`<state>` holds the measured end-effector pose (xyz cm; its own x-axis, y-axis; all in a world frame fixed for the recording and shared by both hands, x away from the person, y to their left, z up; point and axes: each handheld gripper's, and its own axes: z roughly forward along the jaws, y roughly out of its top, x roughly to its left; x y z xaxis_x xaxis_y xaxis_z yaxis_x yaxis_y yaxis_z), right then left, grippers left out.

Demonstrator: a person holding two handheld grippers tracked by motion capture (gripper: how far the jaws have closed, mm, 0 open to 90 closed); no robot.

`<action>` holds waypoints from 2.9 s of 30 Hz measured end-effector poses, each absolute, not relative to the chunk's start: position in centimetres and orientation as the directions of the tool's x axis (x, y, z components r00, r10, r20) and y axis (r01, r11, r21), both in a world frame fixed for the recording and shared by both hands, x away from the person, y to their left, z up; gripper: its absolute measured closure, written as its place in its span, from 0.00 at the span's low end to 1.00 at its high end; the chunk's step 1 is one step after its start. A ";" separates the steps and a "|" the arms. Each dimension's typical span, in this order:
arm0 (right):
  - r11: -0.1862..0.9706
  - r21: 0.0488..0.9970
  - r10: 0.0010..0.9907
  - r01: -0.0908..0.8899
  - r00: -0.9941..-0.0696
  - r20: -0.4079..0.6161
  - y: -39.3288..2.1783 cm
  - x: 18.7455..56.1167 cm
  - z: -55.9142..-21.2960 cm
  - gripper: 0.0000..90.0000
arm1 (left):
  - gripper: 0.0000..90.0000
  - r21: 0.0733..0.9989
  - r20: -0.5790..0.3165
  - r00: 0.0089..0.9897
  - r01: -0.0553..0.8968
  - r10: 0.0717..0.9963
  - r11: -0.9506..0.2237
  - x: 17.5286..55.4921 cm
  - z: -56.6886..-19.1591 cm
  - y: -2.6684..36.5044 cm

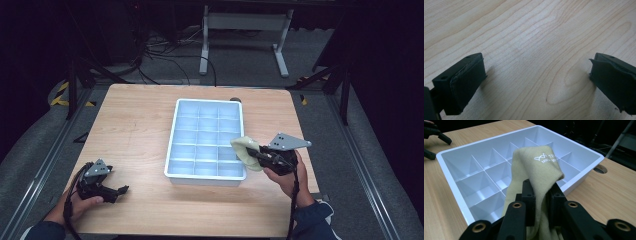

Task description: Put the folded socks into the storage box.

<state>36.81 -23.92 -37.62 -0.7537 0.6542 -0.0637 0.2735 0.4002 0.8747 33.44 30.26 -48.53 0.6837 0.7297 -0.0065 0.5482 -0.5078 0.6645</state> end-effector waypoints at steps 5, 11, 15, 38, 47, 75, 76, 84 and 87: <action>0.435 0.856 0.632 0.278 -0.771 -0.071 -23.0 37.6 -37.7 0.88 | 0.00 0.665 -0.006 0.684 0.548 0.730 -0.508 33.4 -48.5 30.3; 0.468 0.841 0.613 0.269 -0.785 -0.090 -21.6 38.1 -38.0 0.88 | 0.00 0.665 -0.006 0.683 0.548 0.730 -0.508 33.4 -48.5 30.3; 0.496 0.827 0.600 0.265 -0.793 -0.106 -20.8 38.5 -38.2 0.88 | 0.00 0.665 -0.006 0.683 0.548 0.730 -0.508 33.4 -48.5 30.3; 0.654 0.690 0.548 0.310 -0.823 -0.150 -17.8 41.4 -39.6 0.88 | 0.00 0.665 -0.006 0.683 0.548 0.730 -0.508 33.4 -48.5 30.3; 0.713 0.614 0.531 0.338 -0.833 -0.159 -17.0 42.2 -40.1 0.88 | 0.00 0.665 -0.006 0.683 0.548 0.730 -0.507 33.4 -48.5 30.3; 0.877 0.367 0.389 0.309 -0.905 -0.170 -14.5 43.9 -41.4 0.87 | 0.00 0.665 -0.006 0.684 0.548 0.730 -0.508 33.4 -48.5 30.3; 0.880 0.356 0.389 0.314 -0.907 -0.160 -14.5 44.0 -41.5 0.87 | 0.00 0.665 -0.006 0.684 0.548 0.730 -0.508 33.4 -48.5 30.3; 0.910 0.264 0.365 0.320 -0.920 -0.143 -13.7 44.7 -41.5 0.87 | 0.00 0.665 -0.006 0.684 0.548 0.730 -0.508 33.4 -48.5 30.3; 0.919 0.237 0.353 0.314 -0.924 -0.144 -13.4 44.8 -41.5 0.87 | 0.00 0.665 -0.006 0.684 0.548 0.730 -0.508 33.4 -48.5 30.3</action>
<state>44.80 -13.40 -41.53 -0.9243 0.3533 -0.1443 0.3145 0.9193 0.2366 33.44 30.26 -48.53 0.6836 0.7298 -0.0061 0.5480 -0.5078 0.6647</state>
